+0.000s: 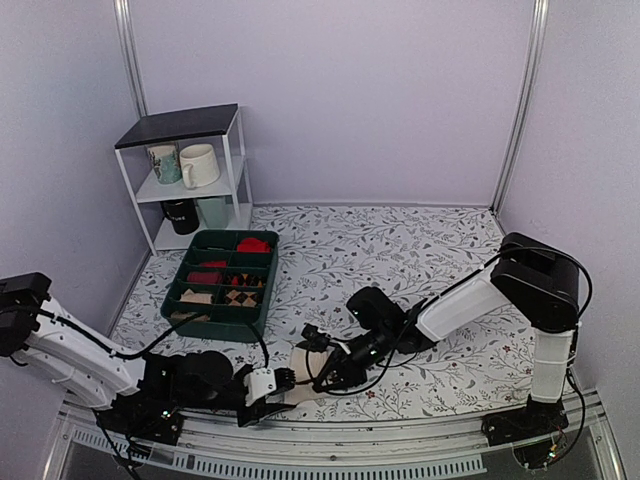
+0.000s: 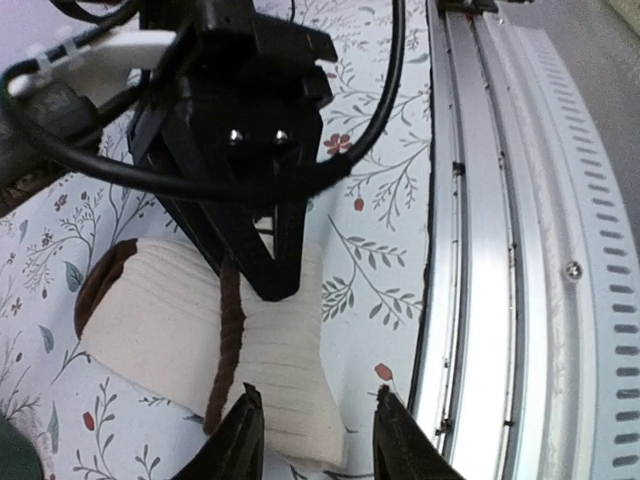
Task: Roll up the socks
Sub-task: Roll the sock at the center of the board.
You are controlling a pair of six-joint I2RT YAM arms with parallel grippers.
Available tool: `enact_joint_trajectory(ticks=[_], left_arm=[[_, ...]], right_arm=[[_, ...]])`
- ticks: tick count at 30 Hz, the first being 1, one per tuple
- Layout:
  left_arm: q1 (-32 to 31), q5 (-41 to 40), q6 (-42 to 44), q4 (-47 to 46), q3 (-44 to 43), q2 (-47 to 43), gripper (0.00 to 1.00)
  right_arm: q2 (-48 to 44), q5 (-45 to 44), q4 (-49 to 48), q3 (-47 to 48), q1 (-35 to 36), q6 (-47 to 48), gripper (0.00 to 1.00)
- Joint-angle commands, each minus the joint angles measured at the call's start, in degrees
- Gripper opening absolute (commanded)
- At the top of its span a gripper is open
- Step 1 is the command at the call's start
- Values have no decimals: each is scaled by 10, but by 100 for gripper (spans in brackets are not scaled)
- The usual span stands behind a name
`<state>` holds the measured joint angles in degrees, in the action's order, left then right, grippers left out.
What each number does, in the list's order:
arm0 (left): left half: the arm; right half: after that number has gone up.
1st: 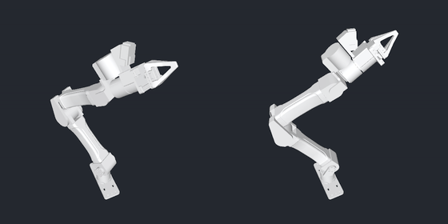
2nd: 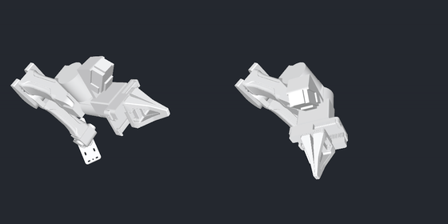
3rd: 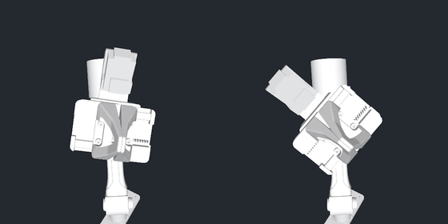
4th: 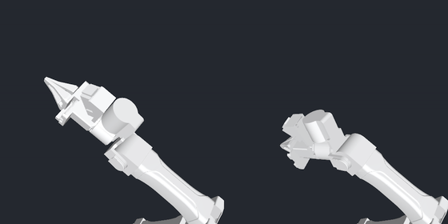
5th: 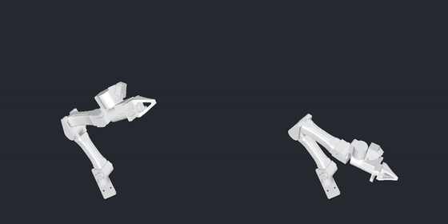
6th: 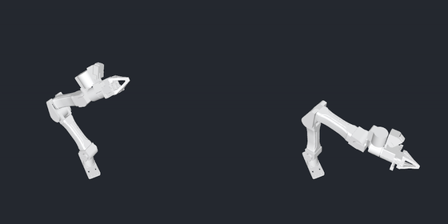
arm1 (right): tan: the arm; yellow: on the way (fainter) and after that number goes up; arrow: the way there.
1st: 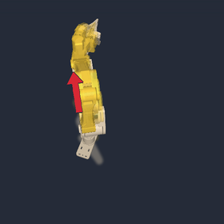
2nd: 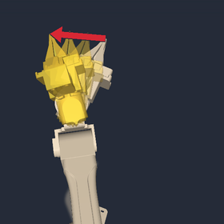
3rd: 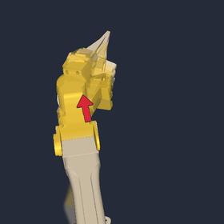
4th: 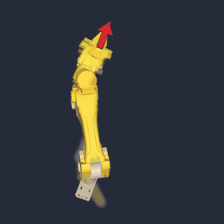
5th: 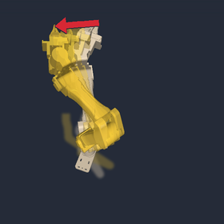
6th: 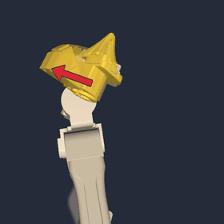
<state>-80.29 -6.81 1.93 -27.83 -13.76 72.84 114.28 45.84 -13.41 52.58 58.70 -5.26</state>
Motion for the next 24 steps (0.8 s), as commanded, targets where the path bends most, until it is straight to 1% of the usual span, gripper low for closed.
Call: enact_joint_trajectory(ticks=[1,7,11,17,24], left_arm=[[-12,-39,20,-24,-25,57,38],[-15,-82,14,-46,-35,107,39],[-16,-89,4,-42,-40,128,39],[-16,-106,-27,8,-80,186,39],[-16,-109,-62,46,-107,239,34]], right_arm=[[49,-47,132,-15,3,-6,11],[55,-42,137,-11,3,-4,11],[54,-37,143,-10,3,1,11],[39,-25,134,-21,3,8,11],[16,-18,129,-29,3,26,14]])
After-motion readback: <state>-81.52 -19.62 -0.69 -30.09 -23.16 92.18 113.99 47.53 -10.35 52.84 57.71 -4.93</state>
